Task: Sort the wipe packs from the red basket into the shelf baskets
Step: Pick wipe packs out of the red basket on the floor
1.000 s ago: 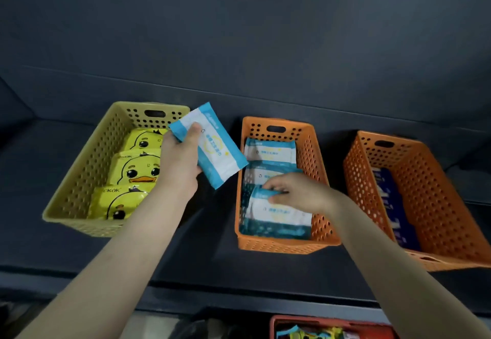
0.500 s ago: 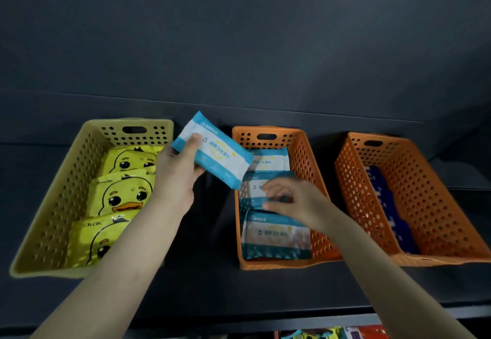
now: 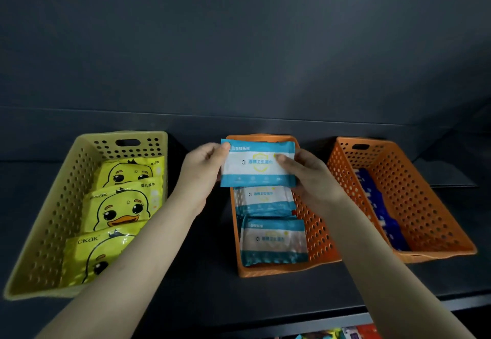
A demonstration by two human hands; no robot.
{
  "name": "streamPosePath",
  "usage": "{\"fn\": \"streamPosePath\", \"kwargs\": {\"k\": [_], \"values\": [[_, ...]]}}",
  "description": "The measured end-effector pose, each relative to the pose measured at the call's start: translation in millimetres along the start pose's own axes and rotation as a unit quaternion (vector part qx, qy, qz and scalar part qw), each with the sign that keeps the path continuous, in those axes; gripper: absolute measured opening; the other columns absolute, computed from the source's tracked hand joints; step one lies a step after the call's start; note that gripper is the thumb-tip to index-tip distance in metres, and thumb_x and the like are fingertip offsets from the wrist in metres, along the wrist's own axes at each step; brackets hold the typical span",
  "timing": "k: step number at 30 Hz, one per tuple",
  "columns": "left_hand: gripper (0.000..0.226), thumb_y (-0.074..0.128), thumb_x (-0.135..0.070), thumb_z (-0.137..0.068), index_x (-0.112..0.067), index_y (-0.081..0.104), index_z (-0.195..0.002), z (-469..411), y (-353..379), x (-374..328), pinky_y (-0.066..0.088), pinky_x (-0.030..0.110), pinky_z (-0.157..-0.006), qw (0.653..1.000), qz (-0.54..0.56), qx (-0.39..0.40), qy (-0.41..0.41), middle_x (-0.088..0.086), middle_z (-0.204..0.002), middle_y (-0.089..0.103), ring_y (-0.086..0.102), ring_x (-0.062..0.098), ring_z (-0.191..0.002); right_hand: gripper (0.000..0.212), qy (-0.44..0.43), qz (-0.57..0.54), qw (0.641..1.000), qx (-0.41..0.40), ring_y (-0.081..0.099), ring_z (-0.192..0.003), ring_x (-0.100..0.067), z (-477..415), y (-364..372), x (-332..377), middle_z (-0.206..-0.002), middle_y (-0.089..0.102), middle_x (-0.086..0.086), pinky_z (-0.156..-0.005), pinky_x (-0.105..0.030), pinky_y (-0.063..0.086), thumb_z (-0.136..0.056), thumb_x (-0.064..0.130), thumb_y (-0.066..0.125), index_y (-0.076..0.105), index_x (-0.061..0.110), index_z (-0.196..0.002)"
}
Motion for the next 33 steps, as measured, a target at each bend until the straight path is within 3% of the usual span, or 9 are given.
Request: {"fn": "streamPosePath", "kwargs": {"k": [3, 7, 10, 15, 17, 20, 24, 28, 33], "values": [[0.018, 0.054, -0.028, -0.099, -0.02, 0.067, -0.087, -13.5, -5.6, -3.3, 0.055, 0.023, -0.064, 0.999, -0.012, -0.028, 0.024, -0.006, -0.085, 0.076, 0.071, 0.01, -0.08, 0.027, -0.071, 0.125, 0.985, -0.09, 0.072, -0.094, -0.025, -7.1, -21.4, 21.6, -0.101, 0.074, -0.009, -0.079, -0.038, 0.06, -0.085, 0.024, 0.071, 0.065, 0.007, -0.104], [0.011, 0.056, -0.029, -0.098, -0.029, 0.06, -0.108, -26.5, -14.4, 19.9, 0.047, 0.025, -0.074, 0.998, -0.018, -0.042, -0.045, -0.007, -0.116, 0.066, 0.061, 0.009, -0.102, 0.016, -0.115, 0.367, 0.902, -0.196, 0.069, -0.082, -0.013, -27.2, -44.7, 37.5, -0.09, 0.07, 0.004, -0.069, -0.029, 0.058, -0.088, 0.031, 0.069, 0.062, 0.02, -0.097], [0.023, 0.058, -0.027, -0.097, -0.026, 0.057, -0.12, -25.0, -1.8, 42.4, 0.05, 0.03, -0.077, 0.99, 0.019, 0.002, -0.138, -0.003, -0.119, 0.065, 0.063, 0.015, -0.103, 0.014, -0.114, 0.463, 0.86, -0.182, 0.066, -0.08, -0.014, -50.6, -31.0, 26.0, -0.086, 0.066, 0.005, -0.068, -0.027, 0.054, -0.088, 0.028, 0.069, 0.062, 0.018, -0.096], [0.026, 0.057, -0.015, -0.097, -0.03, 0.059, -0.119, -26.0, 6.3, 49.9, 0.05, 0.022, -0.064, 0.988, 0.025, 0.038, -0.148, -0.012, -0.105, 0.065, 0.063, 0.002, -0.09, 0.024, -0.093, 0.573, 0.796, -0.173, 0.062, -0.074, -0.021, -73.5, -10.2, 2.5, -0.08, 0.062, -0.003, -0.058, -0.029, 0.047, -0.09, 0.027, 0.067, 0.055, 0.011, -0.103], [0.028, 0.057, -0.014, -0.097, -0.03, 0.059, -0.119, -27.0, 5.3, 52.7, 0.051, 0.019, -0.06, 0.987, 0.033, 0.04, -0.155, -0.015, -0.101, 0.064, 0.064, 0.001, -0.089, 0.039, -0.088, 0.575, 0.796, -0.167, 0.065, -0.087, -0.022, -74.7, -6.8, -3.1, -0.098, 0.064, -0.005, -0.069, -0.032, 0.053, -0.089, 0.029, 0.068, 0.052, 0.012, -0.12], [0.026, 0.058, -0.014, -0.096, -0.033, 0.061, -0.114, -28.6, 5.4, 54.0, 0.052, 0.018, -0.059, 0.986, 0.023, 0.047, -0.156, -0.017, -0.102, 0.065, 0.066, -0.001, -0.087, 0.061, -0.133, 0.633, 0.748, -0.152, 0.049, -0.125, -0.028, -71.2, -0.9, -7.1, -0.136, 0.048, -0.009, -0.102, -0.04, 0.046, -0.087, 0.034, 0.07, 0.043, 0.014, -0.138], [0.024, 0.058, -0.013, -0.096, -0.034, 0.063, -0.108, -30.1, 3.3, 57.6, 0.053, 0.019, -0.058, 0.986, 0.024, 0.05, -0.16, -0.019, -0.097, 0.067, 0.068, -0.004, -0.081, 0.054, -0.082, 0.612, 0.78, -0.099, 0.058, -0.113, -0.03, -73.0, -0.2, -23.7, -0.138, 0.045, -0.006, -0.102, -0.042, 0.045, -0.086, 0.035, 0.071, 0.052, 0.016, -0.133], [0.024, 0.059, -0.012, -0.096, -0.032, 0.063, -0.107, -31.2, 1.5, 59.1, 0.054, 0.019, -0.056, 0.984, 0.02, 0.055, -0.166, -0.019, -0.093, 0.068, 0.069, -0.006, -0.078, 0.055, -0.087, 0.602, 0.788, -0.095, 0.056, -0.115, -0.024, -66.0, -2.2, -15.1, -0.138, 0.045, -0.004, -0.099, -0.031, 0.045, -0.085, 0.035, 0.073, 0.053, 0.016, -0.133], [0.023, 0.06, -0.012, -0.095, -0.033, 0.064, -0.104, -30.1, 2.2, 54.4, 0.054, 0.021, -0.055, 0.985, 0.016, 0.064, -0.16, -0.015, -0.098, 0.067, 0.069, -0.005, -0.077, 0.044, -0.07, 0.623, 0.779, -0.027, 0.056, -0.095, -0.007, -33.4, -5.7, -25.9, -0.128, 0.05, 0.0, -0.078, -0.014, 0.041, -0.081, 0.033, 0.077, 0.06, 0.023, -0.12]]}}
Point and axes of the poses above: each hand's wrist, its own z-axis away from the middle knuckle, its own y-axis out of the palm, x = y × z, the point moved 7 cm from there along -z, towards the middle knuckle
